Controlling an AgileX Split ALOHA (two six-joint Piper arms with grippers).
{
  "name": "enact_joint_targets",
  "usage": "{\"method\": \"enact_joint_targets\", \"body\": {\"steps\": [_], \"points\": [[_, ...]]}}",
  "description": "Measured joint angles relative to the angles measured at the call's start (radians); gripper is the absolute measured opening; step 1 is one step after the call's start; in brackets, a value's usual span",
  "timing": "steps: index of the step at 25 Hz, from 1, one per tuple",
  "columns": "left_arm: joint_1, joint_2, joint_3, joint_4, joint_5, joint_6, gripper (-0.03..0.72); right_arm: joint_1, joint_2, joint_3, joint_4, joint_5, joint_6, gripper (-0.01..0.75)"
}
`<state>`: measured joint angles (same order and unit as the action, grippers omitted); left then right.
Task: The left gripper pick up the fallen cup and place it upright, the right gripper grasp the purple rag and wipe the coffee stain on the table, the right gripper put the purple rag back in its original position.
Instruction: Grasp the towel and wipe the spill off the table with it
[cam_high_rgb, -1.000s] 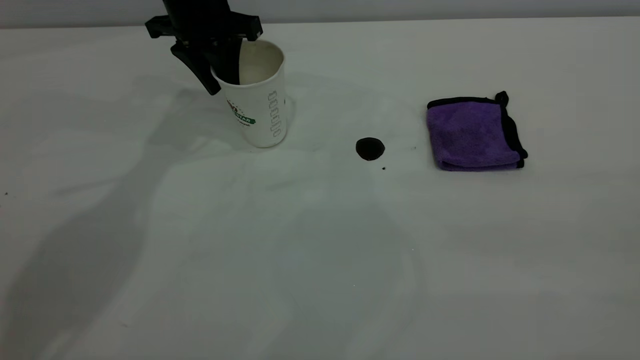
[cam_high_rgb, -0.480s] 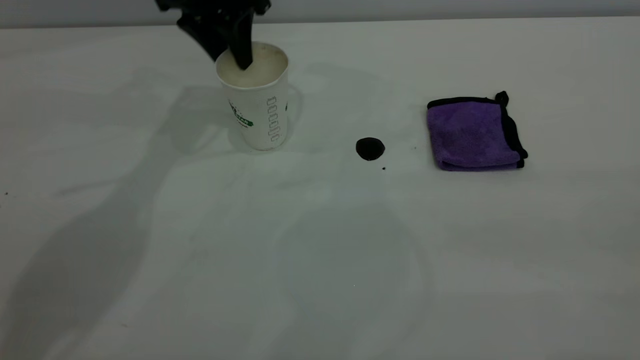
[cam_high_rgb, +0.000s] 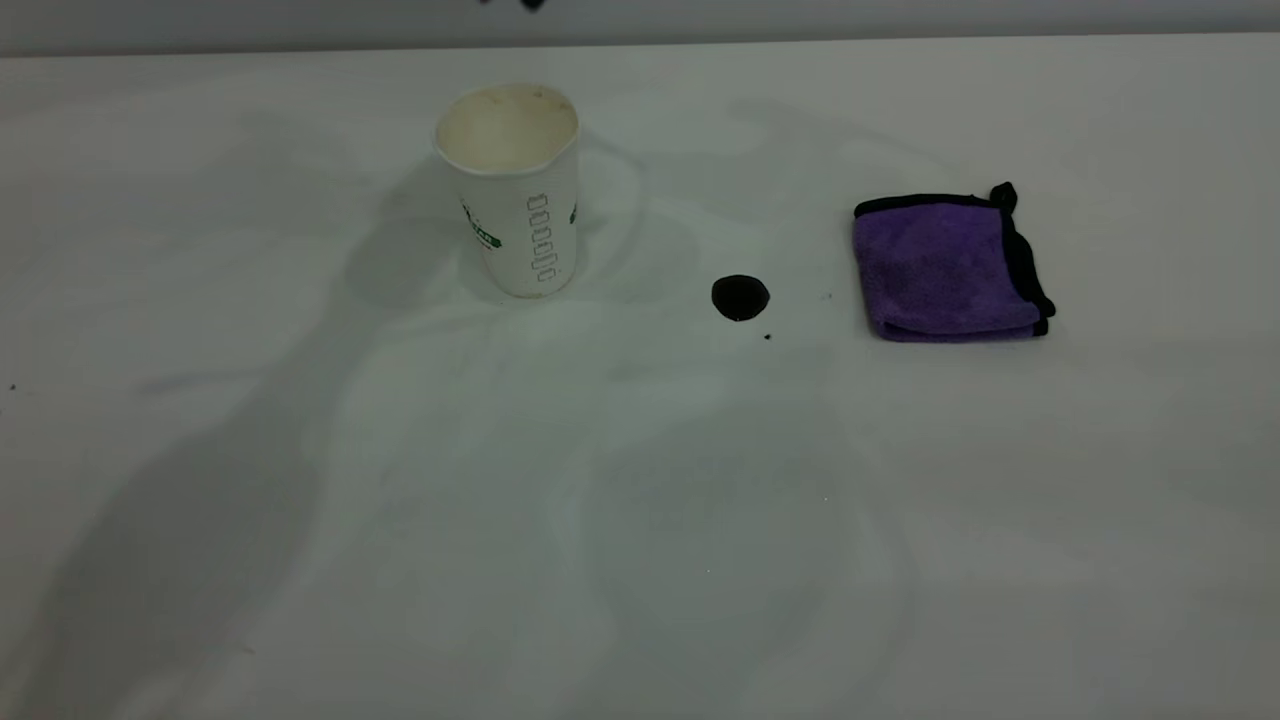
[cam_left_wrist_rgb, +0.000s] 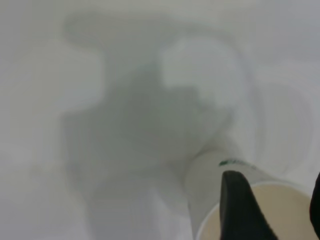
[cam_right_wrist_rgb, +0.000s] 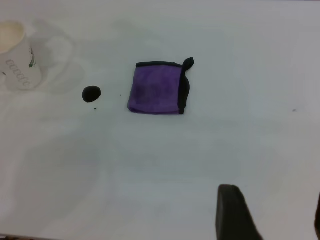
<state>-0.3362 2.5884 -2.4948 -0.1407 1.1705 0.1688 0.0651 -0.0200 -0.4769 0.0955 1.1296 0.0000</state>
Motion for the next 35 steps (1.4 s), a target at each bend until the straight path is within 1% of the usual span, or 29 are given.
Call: {"method": "enact_joint_targets", "body": {"steps": [7,15,17,21,27,30,35], "points": [[-0.009,-0.142,-0.016,0.000,0.000,-0.032,0.388,0.000,0.000,0.000,0.000,0.000,0.000,0.429],[-0.024,-0.480,-0.011,-0.006,0.000,-0.062,0.388,0.000,0.000,0.000,0.000,0.000,0.000,0.429],[-0.031,-0.573,0.046,-0.005,0.000,-0.087,0.388,0.000,0.000,0.000,0.000,0.000,0.000,0.429],[-0.051,-0.762,0.292,-0.001,0.000,-0.098,0.388,0.000,0.000,0.000,0.000,0.000,0.000,0.429],[-0.059,-1.067,0.740,0.023,0.001,-0.103,0.388,0.000,0.000,0.000,0.001,0.000,0.000,0.429],[-0.059,-1.228,0.919,0.045,0.001,-0.107,0.388,0.000,0.000,0.000,0.001,0.000,0.000,0.429],[-0.059,-1.467,1.173,0.047,0.001,-0.110,0.388,0.000,0.000,0.000,0.001,0.000,0.000,0.429]]}}
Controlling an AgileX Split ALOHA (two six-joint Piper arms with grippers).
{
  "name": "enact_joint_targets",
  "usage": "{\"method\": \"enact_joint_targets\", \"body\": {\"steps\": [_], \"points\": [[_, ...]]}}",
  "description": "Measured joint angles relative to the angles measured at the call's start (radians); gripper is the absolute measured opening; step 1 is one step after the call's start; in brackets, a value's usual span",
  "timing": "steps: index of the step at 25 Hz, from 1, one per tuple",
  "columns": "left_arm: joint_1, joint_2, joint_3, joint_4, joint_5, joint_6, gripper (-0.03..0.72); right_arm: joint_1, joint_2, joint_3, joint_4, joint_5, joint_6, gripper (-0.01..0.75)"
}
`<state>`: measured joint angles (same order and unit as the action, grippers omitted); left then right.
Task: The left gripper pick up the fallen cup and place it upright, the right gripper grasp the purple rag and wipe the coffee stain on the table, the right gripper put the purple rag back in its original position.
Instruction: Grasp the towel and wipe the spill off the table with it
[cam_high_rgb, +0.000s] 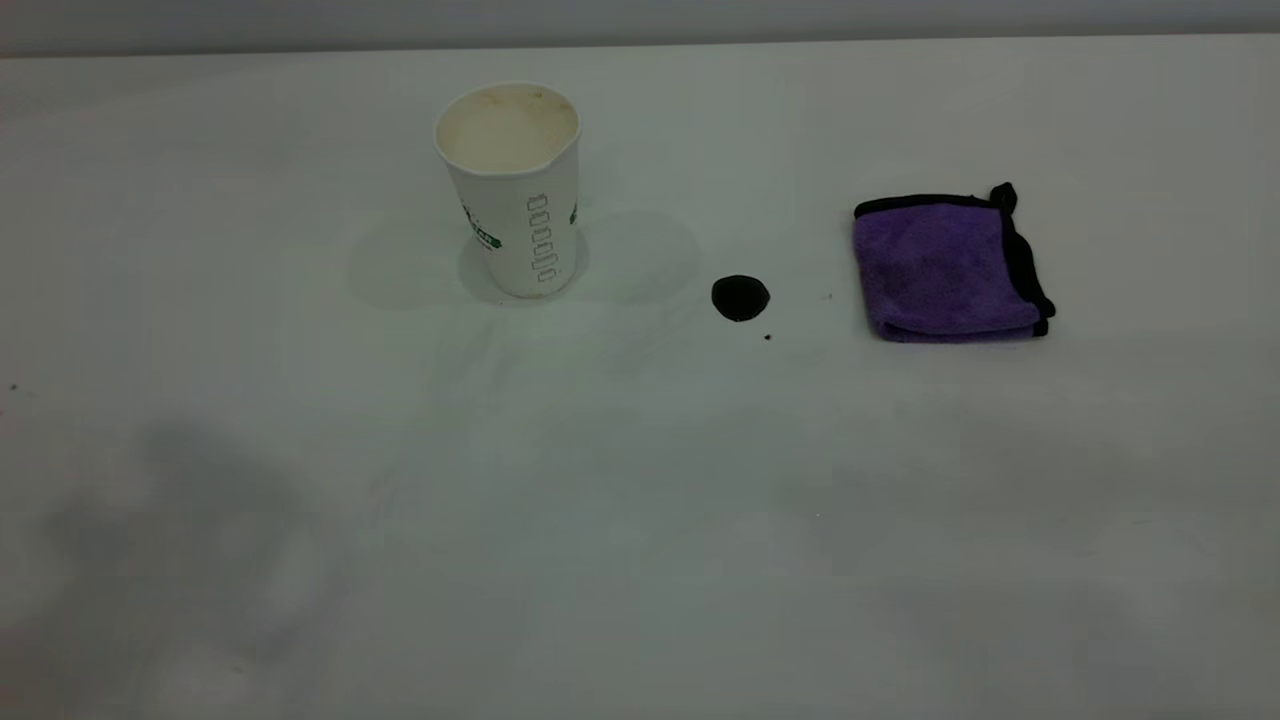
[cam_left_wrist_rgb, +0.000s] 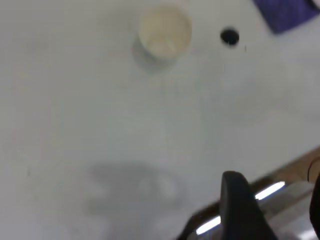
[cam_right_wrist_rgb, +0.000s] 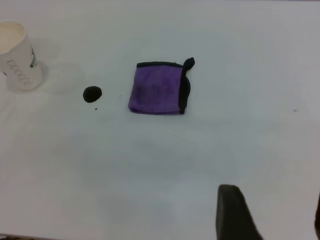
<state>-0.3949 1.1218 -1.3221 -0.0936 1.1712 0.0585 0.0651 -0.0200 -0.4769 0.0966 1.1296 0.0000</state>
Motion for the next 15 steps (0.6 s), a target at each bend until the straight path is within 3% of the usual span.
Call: {"method": "enact_joint_targets", "body": {"steps": [11,15], "points": [[0.000,-0.369,0.426,0.005,0.000,-0.116,0.494,0.000,0.000,0.000,0.001,0.000,0.000,0.429],[0.000,-0.442,0.582,0.073,-0.003,-0.113,0.510,0.000,0.000,0.000,0.000,0.000,0.000,0.429]]}}
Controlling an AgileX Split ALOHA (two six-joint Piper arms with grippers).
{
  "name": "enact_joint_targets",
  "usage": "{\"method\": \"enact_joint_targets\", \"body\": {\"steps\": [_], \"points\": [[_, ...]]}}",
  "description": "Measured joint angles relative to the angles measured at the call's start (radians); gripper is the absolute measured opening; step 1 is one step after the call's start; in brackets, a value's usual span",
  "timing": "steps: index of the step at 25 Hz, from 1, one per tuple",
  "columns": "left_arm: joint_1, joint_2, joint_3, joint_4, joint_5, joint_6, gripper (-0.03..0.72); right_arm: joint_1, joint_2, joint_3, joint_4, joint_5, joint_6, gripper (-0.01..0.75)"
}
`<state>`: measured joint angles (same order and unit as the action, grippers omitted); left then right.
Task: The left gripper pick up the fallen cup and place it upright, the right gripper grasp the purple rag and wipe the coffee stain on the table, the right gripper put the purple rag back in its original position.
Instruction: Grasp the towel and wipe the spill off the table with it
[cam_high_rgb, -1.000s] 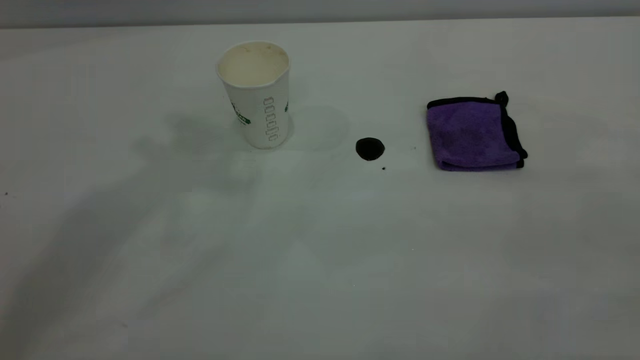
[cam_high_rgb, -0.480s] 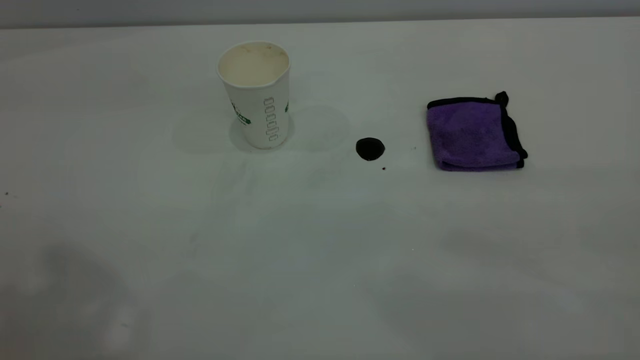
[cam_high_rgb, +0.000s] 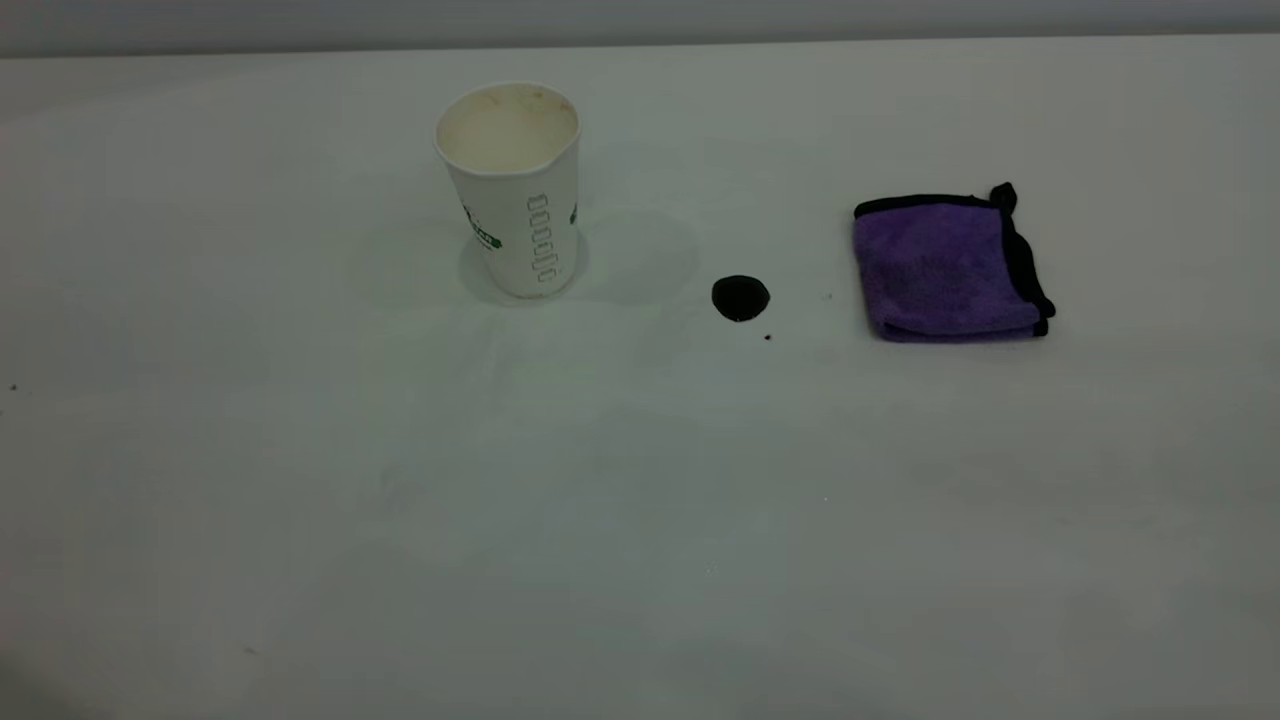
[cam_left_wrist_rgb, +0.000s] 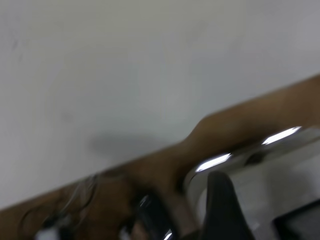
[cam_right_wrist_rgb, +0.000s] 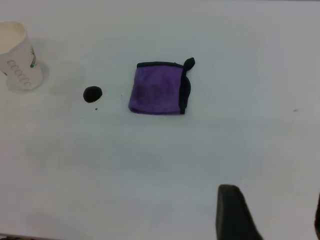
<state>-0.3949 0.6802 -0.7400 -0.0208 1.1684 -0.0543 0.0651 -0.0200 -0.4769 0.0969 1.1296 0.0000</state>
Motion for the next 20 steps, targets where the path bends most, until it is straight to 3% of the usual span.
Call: {"method": "enact_joint_targets", "body": {"steps": [9,20], "points": [[0.000,-0.027,0.234,0.021,-0.044,0.113,0.511,0.000,0.000,0.000,0.000,0.000,0.000,0.429],[0.022,-0.062,0.249,0.001,-0.079,0.118,0.513,0.000,0.000,0.000,0.000,0.000,0.000,0.429]]}}
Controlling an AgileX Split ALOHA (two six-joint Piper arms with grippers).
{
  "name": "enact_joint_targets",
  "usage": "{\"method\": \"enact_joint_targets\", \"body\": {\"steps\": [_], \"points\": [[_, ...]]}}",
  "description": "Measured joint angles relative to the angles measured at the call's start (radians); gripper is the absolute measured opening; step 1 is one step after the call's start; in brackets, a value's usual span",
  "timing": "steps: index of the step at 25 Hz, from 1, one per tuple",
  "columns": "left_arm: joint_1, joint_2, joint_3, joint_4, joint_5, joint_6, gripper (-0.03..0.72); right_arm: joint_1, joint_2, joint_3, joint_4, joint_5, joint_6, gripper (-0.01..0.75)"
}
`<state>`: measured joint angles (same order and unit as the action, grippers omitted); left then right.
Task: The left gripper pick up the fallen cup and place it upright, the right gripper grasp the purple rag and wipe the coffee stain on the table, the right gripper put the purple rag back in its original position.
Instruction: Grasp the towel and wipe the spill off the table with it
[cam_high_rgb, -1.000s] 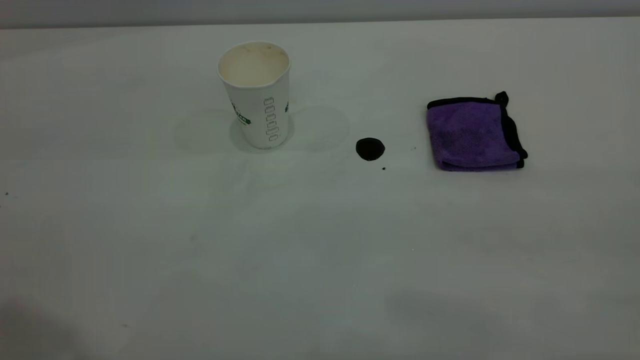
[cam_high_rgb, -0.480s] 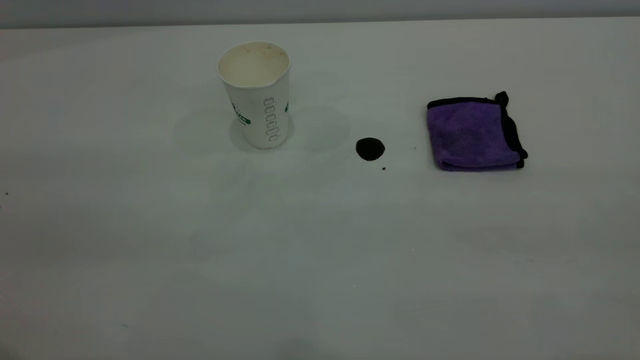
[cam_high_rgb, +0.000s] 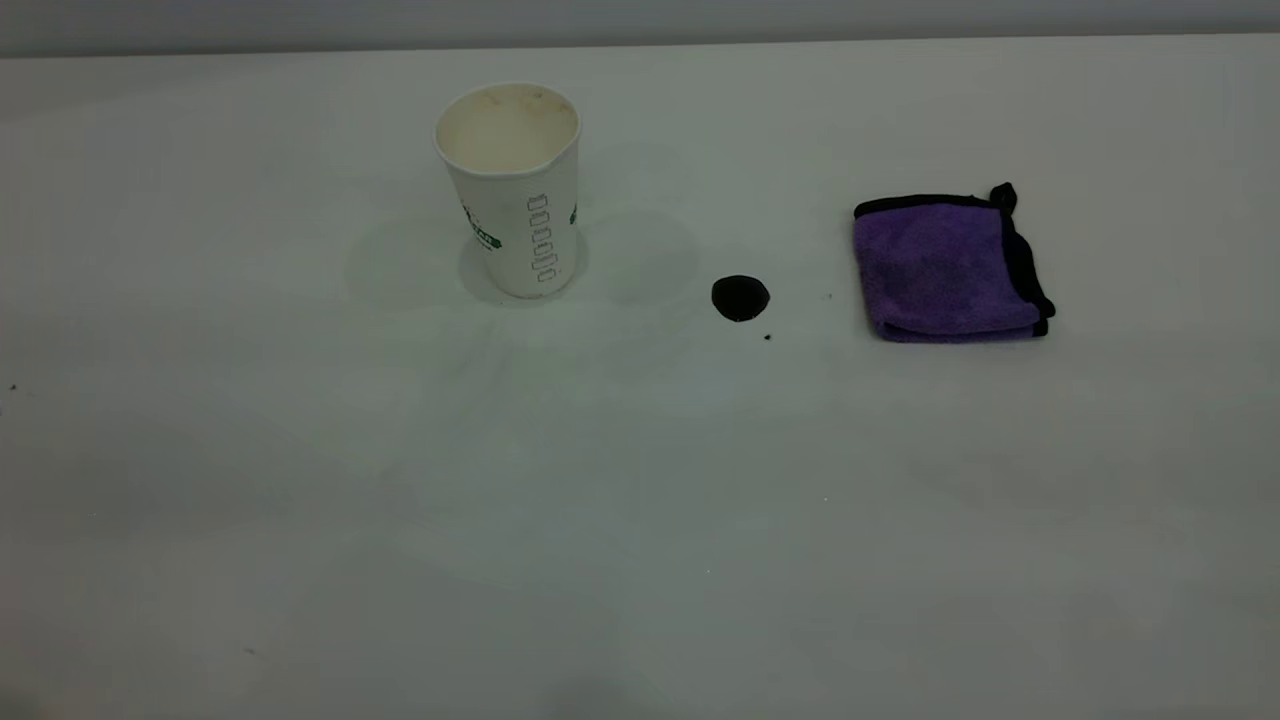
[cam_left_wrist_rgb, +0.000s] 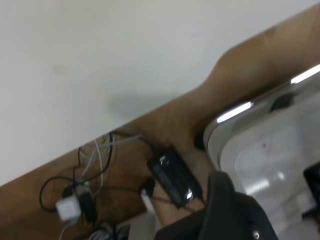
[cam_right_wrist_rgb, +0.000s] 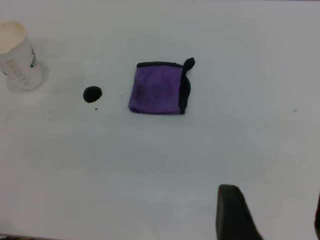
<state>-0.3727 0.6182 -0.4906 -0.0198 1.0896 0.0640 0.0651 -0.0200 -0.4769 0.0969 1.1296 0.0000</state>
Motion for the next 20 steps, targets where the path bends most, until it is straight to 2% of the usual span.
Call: {"method": "enact_joint_targets", "body": {"steps": [12,16,20], "points": [[0.306,-0.474,0.001,0.001,0.021,0.000,0.513,0.000,0.000,0.000,0.001,0.000,0.000,0.429],[0.359,-0.595,0.001,0.001,0.026,0.000,0.513,0.000,0.000,0.000,0.001,0.000,0.000,0.427],[0.365,-0.636,0.001,0.001,0.031,0.000,0.513,0.000,0.000,0.000,0.001,0.000,0.000,0.427]]}}
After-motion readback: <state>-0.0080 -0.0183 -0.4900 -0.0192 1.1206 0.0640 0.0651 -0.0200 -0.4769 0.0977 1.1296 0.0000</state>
